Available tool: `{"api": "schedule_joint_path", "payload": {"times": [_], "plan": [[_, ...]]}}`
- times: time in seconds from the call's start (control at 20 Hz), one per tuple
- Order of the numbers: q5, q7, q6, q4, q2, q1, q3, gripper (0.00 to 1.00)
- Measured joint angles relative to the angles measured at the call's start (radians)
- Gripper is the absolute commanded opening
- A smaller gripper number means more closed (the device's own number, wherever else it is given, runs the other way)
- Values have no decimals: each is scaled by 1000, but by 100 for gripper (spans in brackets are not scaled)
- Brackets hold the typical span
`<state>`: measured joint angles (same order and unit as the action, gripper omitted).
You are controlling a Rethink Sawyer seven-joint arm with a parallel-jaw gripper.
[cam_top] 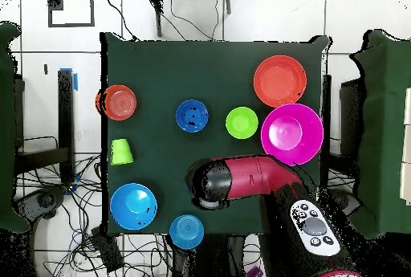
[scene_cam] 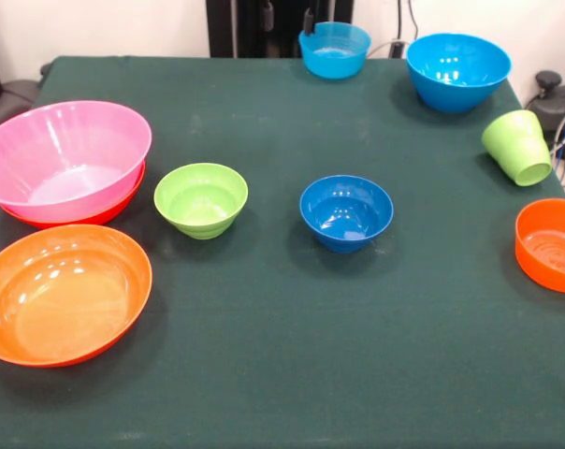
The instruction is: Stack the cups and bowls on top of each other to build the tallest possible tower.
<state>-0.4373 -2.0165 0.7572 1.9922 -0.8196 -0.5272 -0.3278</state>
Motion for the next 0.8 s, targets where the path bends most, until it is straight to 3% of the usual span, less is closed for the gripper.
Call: {"api": "schedule_joint_path", "payload": {"times": [0.45, 0.8], "plan": [[0, -21, 0, -4, -31, 100, 121, 100], [0, -21, 0, -8, -50, 109, 187, 100]]}}
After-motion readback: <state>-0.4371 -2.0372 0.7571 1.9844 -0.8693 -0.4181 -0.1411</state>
